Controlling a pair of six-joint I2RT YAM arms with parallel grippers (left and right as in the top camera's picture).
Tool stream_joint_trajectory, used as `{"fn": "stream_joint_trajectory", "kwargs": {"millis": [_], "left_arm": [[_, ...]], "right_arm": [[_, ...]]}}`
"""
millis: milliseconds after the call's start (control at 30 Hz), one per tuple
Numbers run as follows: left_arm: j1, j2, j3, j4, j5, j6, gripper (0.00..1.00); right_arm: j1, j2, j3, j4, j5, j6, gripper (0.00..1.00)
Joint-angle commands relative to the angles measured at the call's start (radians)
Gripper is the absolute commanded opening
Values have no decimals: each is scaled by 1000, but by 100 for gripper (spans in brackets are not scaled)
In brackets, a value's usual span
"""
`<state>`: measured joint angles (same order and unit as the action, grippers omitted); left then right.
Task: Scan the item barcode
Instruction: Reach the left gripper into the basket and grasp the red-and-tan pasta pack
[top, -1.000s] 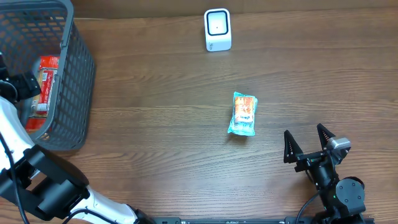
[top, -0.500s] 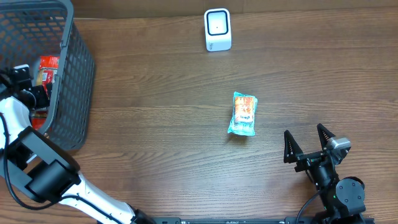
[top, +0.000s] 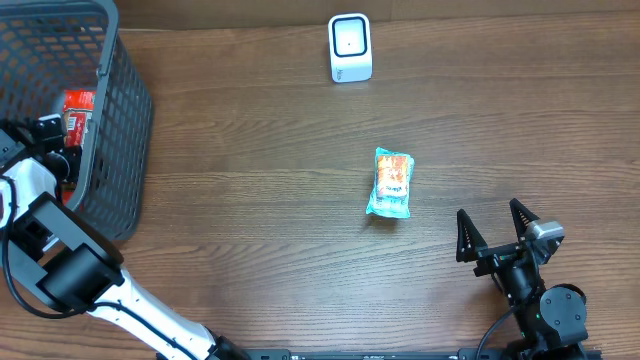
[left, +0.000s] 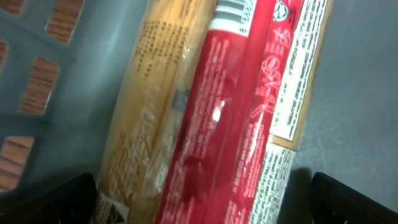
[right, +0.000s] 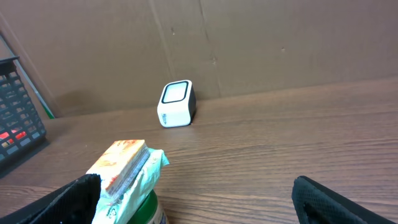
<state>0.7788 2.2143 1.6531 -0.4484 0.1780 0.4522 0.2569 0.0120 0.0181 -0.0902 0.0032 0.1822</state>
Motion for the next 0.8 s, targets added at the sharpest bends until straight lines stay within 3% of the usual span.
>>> {"fn": "stream_joint_trajectory", "kwargs": {"millis": [0, 300, 400, 500, 767], "left_arm": [[-3, 39, -5, -15, 6, -5, 100], [-16, 36, -1, -79, 6, -97, 84], [-16, 31, -1, -72, 1, -116, 89], [-16, 28, 12, -61, -2, -116, 100], [-17, 33, 30, -1, 30, -116, 100]], "right_arm": [[-3, -7, -10, 6, -6, -8, 100], [-3, -7, -10, 6, -6, -8, 100], [-3, -7, -10, 6, -6, -8, 100], [-3, -7, -10, 6, -6, -8, 100], [-3, -7, -10, 6, -6, -8, 100]]}}
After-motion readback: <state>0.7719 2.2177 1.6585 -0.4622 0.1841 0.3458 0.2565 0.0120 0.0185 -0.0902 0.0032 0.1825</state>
